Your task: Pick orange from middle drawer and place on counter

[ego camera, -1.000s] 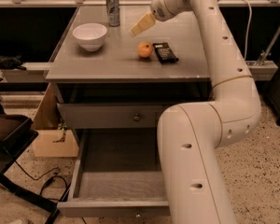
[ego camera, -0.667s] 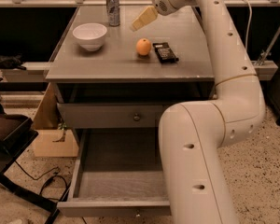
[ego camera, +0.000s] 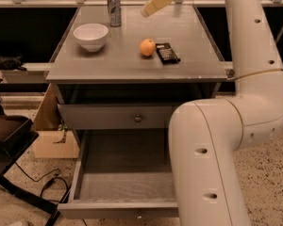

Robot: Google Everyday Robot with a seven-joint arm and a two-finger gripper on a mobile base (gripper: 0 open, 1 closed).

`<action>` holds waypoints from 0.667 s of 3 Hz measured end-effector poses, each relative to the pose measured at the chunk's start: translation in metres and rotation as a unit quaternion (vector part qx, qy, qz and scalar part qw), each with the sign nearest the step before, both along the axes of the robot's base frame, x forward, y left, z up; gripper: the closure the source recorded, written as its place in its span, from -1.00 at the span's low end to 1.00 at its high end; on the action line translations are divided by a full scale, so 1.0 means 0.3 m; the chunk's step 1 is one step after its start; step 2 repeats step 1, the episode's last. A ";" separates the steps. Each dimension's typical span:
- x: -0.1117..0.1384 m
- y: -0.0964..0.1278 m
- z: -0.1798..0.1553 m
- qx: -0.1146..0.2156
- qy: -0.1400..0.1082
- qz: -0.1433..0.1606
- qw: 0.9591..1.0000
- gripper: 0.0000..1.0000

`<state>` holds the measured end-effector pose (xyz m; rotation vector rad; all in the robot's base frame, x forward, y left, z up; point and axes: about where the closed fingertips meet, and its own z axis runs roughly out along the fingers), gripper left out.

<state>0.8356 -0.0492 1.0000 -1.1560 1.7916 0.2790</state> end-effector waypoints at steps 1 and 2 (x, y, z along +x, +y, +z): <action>-0.103 -0.090 0.111 -0.017 0.023 -0.040 0.999 -1.00; -0.103 -0.090 0.111 -0.017 0.023 -0.040 0.999 -1.00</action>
Offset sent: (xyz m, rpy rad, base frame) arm 0.0000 0.0000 0.0000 0.0000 0.0000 0.0000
